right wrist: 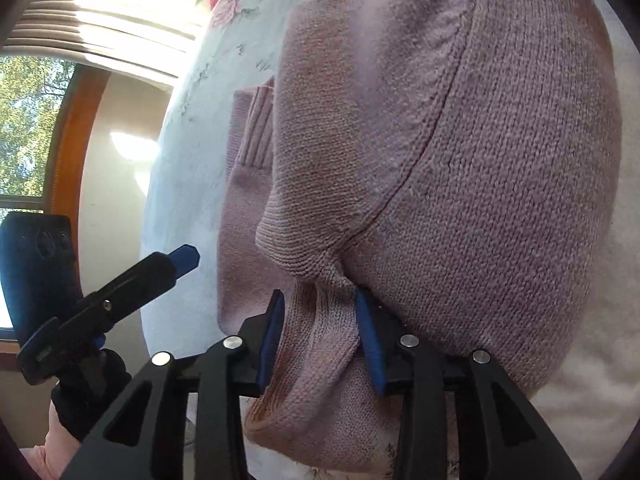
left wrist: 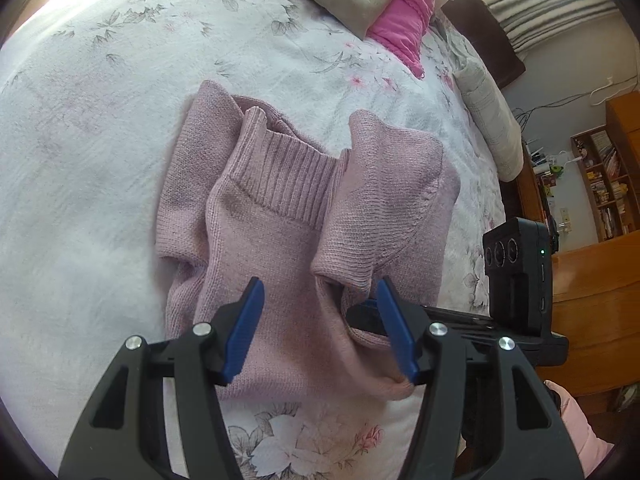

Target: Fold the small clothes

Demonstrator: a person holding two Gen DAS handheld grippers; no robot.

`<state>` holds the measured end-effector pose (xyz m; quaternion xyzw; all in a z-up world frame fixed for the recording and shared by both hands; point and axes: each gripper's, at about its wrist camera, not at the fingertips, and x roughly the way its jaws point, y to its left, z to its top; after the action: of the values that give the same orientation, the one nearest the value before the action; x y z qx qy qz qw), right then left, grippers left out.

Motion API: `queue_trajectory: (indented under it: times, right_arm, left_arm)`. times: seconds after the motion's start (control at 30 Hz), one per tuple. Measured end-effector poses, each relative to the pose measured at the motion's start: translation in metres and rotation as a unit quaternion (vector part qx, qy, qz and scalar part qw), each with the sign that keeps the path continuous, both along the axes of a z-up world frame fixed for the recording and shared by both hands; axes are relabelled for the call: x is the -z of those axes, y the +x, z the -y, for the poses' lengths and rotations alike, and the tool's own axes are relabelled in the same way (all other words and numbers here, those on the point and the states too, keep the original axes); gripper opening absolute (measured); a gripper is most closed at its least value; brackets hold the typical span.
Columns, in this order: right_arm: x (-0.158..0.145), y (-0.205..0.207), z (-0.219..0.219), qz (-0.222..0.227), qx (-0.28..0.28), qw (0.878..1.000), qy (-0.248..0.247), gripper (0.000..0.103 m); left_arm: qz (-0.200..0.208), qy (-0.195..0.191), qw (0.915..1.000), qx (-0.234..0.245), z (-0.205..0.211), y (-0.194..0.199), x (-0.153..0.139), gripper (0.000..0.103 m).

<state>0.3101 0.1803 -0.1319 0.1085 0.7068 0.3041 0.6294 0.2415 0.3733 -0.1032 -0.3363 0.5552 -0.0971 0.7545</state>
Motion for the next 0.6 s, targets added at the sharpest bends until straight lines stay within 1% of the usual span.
queue_trajectory:
  times: [0.03, 0.13, 0.17, 0.23, 0.27, 0.4, 0.47, 0.53, 0.57, 0.6]
  right_arm:
    - [-0.007, 0.0, 0.0, 0.001, 0.003, 1.0, 0.008, 0.049]
    - [-0.037, -0.004, 0.016, 0.025, 0.008, 0.999, 0.029, 0.059]
    - [-0.047, -0.006, 0.023, 0.039, 0.007, 0.999, 0.029, 0.059]
    - [-0.064, -0.009, 0.041, 0.065, 0.014, 0.998, 0.013, 0.059]
    - [-0.069, -0.009, 0.051, 0.071, 0.024, 0.997, 0.009, 0.059]
    - [-0.07, -0.014, 0.099, 0.071, 0.065, 0.995, -0.003, 0.059]
    - [-0.063, -0.019, 0.116, 0.065, 0.078, 0.995, -0.011, 0.059]
    - [-0.053, -0.022, 0.129, 0.052, 0.091, 0.994, -0.015, 0.059]
    - [-0.05, -0.031, 0.134, 0.047, 0.096, 0.994, -0.018, 0.059]
    - [-0.046, -0.034, 0.138, 0.043, 0.099, 0.994, -0.02, 0.059]
  left_arm:
    - [-0.003, -0.008, 1.0, -0.001, 0.001, 0.002, 0.002, 0.058]
    - [-0.012, -0.028, 0.9995, -0.007, 0.004, 0.004, 0.008, 0.059]
    - [-0.015, -0.034, 0.9993, -0.009, 0.004, 0.004, 0.011, 0.059]
    - [-0.021, -0.045, 0.9987, -0.013, 0.006, 0.006, 0.016, 0.06]
    - [-0.023, -0.05, 0.9984, -0.014, 0.007, 0.008, 0.019, 0.06]
    - [-0.024, -0.093, 0.9951, -0.023, 0.012, 0.016, 0.029, 0.06]
    - [-0.029, -0.108, 0.9934, -0.025, 0.016, 0.022, 0.037, 0.06]
    - [-0.038, -0.132, 0.9903, -0.023, 0.022, 0.029, 0.047, 0.06]
    - [-0.042, -0.139, 0.9892, -0.02, 0.025, 0.032, 0.051, 0.06]
    - [-0.049, -0.138, 0.9891, -0.017, 0.029, 0.034, 0.056, 0.06]
